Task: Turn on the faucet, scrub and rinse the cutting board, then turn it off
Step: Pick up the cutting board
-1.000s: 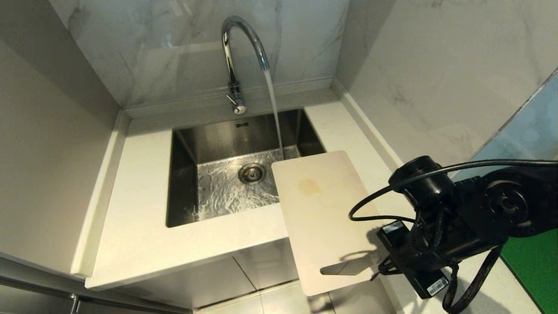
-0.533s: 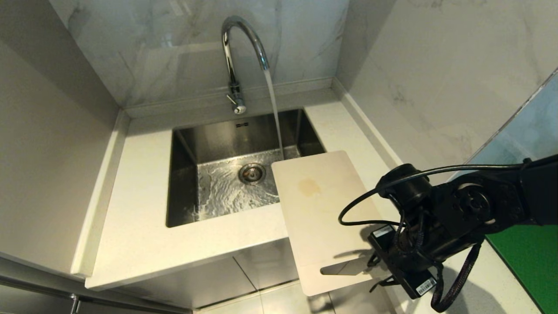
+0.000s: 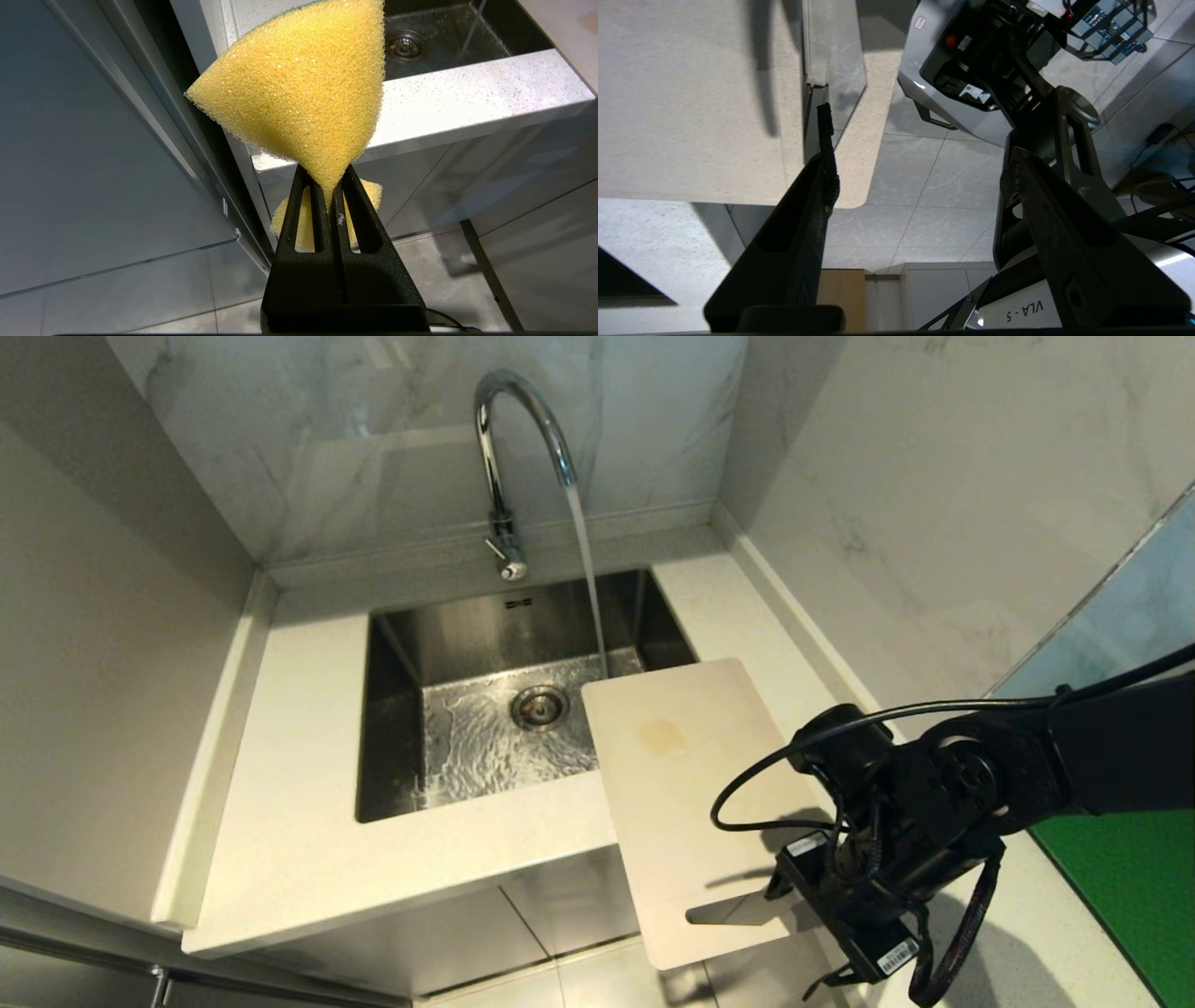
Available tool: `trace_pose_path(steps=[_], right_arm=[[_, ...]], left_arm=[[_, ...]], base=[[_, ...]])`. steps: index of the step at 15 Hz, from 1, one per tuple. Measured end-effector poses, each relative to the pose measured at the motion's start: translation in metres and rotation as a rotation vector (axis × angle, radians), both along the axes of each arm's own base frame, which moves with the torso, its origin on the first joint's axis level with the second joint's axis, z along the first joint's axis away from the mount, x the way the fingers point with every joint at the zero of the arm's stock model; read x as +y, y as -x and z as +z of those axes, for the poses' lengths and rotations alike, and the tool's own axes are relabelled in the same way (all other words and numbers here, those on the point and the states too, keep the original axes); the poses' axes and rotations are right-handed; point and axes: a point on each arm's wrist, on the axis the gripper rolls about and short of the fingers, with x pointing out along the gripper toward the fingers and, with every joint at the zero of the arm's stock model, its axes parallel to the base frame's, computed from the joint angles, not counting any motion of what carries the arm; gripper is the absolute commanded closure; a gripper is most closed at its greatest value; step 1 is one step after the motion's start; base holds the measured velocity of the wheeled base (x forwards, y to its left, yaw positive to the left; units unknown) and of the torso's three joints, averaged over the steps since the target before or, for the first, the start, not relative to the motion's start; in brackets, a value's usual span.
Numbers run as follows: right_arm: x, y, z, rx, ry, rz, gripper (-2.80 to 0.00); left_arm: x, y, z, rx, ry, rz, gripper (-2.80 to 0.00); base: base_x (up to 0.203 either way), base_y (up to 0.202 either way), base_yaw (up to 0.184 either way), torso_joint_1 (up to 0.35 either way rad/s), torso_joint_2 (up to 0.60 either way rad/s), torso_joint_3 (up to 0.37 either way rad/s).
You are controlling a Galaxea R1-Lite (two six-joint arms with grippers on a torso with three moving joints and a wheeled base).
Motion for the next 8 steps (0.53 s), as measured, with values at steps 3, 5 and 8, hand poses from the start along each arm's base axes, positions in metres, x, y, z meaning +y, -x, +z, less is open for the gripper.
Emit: trace_pose_path(steps=[3,5,8], right_arm=[[0.003,0.001,-0.008,0.032,0.001,0.010,-2.80],[0.004,0.001,-0.014,0.052,0.002,0.014,-2.80],[0.007,-0.001,-0.024,0.083,0.013,0.022,-2.80]], left_arm=[[0.000,0.000,0.000,0.001,-0.001,0.000,0.00],[0.000,0.000,0.000,0.000,0.000,0.000,0.00],[0.000,0.000,0.000,0.001,0.000,0.000,0.00]], base=[[0.000,0.000,0.000,0.000,0.00,0.000],[0.000,0.000,0.000,0.000,0.00,0.000],[0.000,0.000,0.000,0.000,0.00,0.000]])
